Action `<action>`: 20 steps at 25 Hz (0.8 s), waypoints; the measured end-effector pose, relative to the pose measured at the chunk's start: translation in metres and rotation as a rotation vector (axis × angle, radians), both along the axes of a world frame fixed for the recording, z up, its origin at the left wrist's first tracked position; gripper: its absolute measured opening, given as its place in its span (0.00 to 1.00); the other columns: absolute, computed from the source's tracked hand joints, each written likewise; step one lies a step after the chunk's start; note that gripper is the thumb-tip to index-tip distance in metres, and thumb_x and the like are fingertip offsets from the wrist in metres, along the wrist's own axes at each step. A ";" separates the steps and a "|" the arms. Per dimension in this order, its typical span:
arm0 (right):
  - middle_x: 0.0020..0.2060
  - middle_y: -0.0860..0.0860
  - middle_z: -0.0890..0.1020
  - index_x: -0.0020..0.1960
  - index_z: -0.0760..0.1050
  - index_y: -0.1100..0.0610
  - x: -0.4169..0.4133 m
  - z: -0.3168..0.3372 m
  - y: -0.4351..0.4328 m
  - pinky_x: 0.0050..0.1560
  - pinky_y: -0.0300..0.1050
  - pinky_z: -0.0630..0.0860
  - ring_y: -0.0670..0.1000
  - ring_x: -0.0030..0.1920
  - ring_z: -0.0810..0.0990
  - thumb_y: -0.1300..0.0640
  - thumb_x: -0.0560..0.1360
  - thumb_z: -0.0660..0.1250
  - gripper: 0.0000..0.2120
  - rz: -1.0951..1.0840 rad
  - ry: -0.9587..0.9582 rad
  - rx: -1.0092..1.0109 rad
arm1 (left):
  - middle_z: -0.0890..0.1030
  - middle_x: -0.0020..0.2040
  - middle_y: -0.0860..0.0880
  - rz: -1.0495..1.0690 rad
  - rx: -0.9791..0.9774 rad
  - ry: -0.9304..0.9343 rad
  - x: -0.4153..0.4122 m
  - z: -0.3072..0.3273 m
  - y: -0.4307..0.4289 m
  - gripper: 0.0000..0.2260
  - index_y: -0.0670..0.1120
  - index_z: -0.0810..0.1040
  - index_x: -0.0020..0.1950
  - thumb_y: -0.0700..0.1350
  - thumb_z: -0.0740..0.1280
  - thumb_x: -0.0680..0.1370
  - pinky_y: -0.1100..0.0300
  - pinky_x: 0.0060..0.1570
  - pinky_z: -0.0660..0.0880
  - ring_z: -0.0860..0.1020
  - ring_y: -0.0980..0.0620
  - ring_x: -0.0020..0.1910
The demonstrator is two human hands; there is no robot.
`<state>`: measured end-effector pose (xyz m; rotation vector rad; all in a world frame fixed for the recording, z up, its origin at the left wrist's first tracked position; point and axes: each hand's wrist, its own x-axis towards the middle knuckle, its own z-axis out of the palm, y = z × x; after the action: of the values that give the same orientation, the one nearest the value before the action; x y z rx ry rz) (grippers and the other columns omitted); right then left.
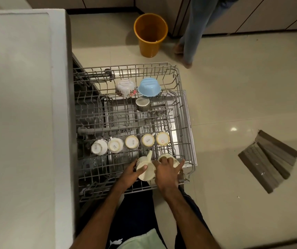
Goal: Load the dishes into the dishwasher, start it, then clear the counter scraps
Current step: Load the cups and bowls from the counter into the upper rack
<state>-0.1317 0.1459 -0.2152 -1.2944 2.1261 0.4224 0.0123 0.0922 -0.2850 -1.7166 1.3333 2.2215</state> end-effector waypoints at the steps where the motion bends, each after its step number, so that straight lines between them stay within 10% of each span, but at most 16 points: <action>1: 0.67 0.53 0.69 0.73 0.67 0.45 -0.001 0.001 0.001 0.68 0.78 0.39 0.57 0.71 0.62 0.59 0.77 0.65 0.25 0.009 0.000 0.001 | 0.79 0.58 0.55 -0.021 -0.024 -0.007 0.000 0.002 0.001 0.20 0.52 0.71 0.70 0.47 0.70 0.78 0.75 0.43 0.74 0.77 0.67 0.52; 14: 0.70 0.50 0.67 0.71 0.68 0.49 -0.023 0.090 -0.009 0.74 0.64 0.54 0.56 0.72 0.62 0.49 0.80 0.61 0.20 0.127 -0.283 -0.248 | 0.83 0.51 0.47 0.266 -0.470 -0.180 -0.005 0.127 0.011 0.05 0.45 0.80 0.54 0.41 0.68 0.80 0.55 0.53 0.77 0.81 0.48 0.53; 20: 0.62 0.52 0.76 0.65 0.74 0.55 0.020 0.169 -0.022 0.63 0.53 0.70 0.55 0.63 0.72 0.51 0.81 0.63 0.15 0.402 -0.676 -0.544 | 0.85 0.47 0.50 0.923 -0.658 -0.166 0.017 0.238 0.068 0.05 0.51 0.81 0.52 0.42 0.66 0.81 0.65 0.37 0.77 0.83 0.52 0.42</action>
<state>-0.1122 0.1239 -0.0466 -1.8461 1.4382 -0.4324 0.0291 0.1603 -0.0469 -3.2030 1.5297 1.9375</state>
